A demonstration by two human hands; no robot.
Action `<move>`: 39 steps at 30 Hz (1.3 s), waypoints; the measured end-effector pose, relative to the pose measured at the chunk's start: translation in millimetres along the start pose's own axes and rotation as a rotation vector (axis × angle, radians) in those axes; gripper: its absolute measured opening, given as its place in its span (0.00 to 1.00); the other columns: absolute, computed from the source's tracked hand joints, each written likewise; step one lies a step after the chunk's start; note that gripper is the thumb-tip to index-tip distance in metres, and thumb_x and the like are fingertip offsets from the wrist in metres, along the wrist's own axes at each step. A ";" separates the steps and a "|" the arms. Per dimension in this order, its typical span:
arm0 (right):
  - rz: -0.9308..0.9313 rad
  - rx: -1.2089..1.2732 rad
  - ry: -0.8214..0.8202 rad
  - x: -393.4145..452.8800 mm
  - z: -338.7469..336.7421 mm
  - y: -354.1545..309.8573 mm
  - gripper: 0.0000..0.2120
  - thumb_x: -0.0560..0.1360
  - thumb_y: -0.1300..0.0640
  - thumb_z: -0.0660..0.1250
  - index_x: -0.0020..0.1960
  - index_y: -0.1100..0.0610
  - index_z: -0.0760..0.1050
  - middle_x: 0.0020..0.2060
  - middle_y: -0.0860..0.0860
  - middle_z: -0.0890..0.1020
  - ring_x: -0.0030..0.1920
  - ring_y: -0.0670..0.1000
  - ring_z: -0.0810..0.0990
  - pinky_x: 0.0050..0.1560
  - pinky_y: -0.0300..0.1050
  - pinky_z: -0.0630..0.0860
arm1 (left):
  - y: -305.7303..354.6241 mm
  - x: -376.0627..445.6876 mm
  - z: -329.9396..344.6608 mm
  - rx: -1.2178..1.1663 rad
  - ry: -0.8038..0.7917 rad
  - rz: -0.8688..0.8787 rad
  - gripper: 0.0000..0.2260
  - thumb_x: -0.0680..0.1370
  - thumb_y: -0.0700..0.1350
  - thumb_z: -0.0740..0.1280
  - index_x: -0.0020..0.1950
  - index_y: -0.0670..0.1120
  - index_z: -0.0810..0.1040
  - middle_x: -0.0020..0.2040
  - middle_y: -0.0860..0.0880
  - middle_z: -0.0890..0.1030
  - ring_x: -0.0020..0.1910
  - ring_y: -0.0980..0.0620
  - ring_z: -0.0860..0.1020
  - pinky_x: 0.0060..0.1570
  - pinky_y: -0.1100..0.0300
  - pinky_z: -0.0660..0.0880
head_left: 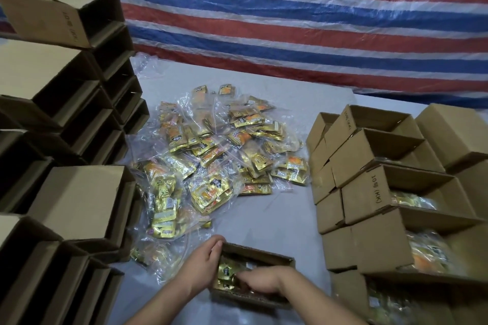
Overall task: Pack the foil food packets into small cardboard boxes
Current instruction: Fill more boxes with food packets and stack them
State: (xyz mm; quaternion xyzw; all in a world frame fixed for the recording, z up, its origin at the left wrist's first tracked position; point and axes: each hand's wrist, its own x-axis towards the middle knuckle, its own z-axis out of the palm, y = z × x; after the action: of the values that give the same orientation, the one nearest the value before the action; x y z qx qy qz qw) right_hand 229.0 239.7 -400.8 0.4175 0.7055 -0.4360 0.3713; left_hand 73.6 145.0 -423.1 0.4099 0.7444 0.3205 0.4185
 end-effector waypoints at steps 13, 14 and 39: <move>-0.138 -0.021 0.965 -44.0 -0.8 48.4 0.09 0.78 0.45 0.62 0.53 0.48 0.69 0.49 0.46 0.72 0.52 0.50 0.76 0.48 0.42 0.70 | 11.2 -0.9 8.5 0.015 0.015 -0.145 0.12 0.84 0.52 0.54 0.53 0.51 0.76 0.50 0.52 0.80 0.50 0.54 0.78 0.54 0.57 0.73; -0.069 0.001 0.933 -45.2 1.0 53.4 0.15 0.77 0.45 0.63 0.60 0.48 0.66 0.54 0.46 0.71 0.55 0.50 0.75 0.51 0.42 0.71 | 11.1 -2.7 10.6 -0.001 0.028 -0.164 0.12 0.84 0.53 0.55 0.53 0.51 0.77 0.50 0.52 0.80 0.50 0.54 0.78 0.54 0.57 0.73; -0.061 0.136 1.059 -253.6 -28.3 100.3 0.04 0.83 0.51 0.56 0.49 0.45 0.65 0.38 0.45 0.78 0.38 0.44 0.78 0.36 0.40 0.74 | 212.1 -105.8 5.9 -0.244 0.073 -0.106 0.10 0.82 0.50 0.60 0.58 0.65 0.75 0.63 0.52 0.75 0.65 0.47 0.72 0.71 0.48 0.64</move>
State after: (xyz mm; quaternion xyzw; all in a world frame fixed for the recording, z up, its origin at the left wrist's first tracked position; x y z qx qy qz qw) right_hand 411.3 225.8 -196.4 0.5829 0.7782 -0.2211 -0.0761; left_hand 184.5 150.0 -213.6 0.3045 0.7352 0.4006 0.4542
